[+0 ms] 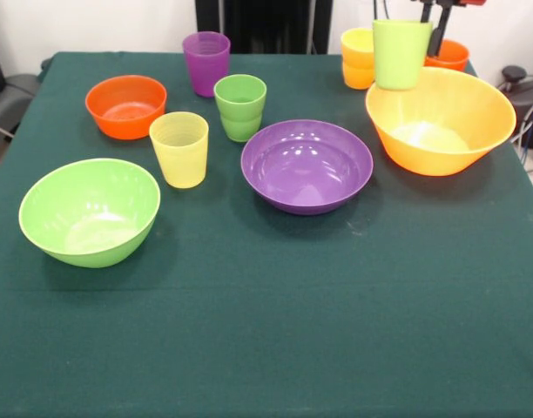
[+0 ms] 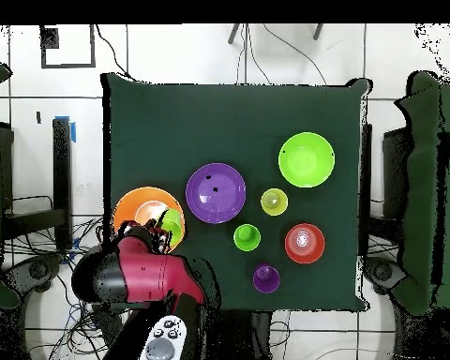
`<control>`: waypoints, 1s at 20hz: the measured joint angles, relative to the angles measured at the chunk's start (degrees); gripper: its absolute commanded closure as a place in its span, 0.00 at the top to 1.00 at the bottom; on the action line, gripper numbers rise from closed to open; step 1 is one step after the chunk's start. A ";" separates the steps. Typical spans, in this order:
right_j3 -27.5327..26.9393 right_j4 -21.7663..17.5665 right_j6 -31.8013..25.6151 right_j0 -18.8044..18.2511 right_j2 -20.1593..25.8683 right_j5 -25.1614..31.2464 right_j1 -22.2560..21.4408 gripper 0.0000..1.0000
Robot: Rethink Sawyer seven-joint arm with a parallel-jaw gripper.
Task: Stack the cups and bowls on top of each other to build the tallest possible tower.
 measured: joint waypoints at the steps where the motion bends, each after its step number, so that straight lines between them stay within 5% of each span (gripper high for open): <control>1: -0.20 0.30 0.00 0.44 -0.28 0.00 0.54 0.00; 20: -0.88 8.48 4.17 9.39 -3.69 -0.37 4.23 0.00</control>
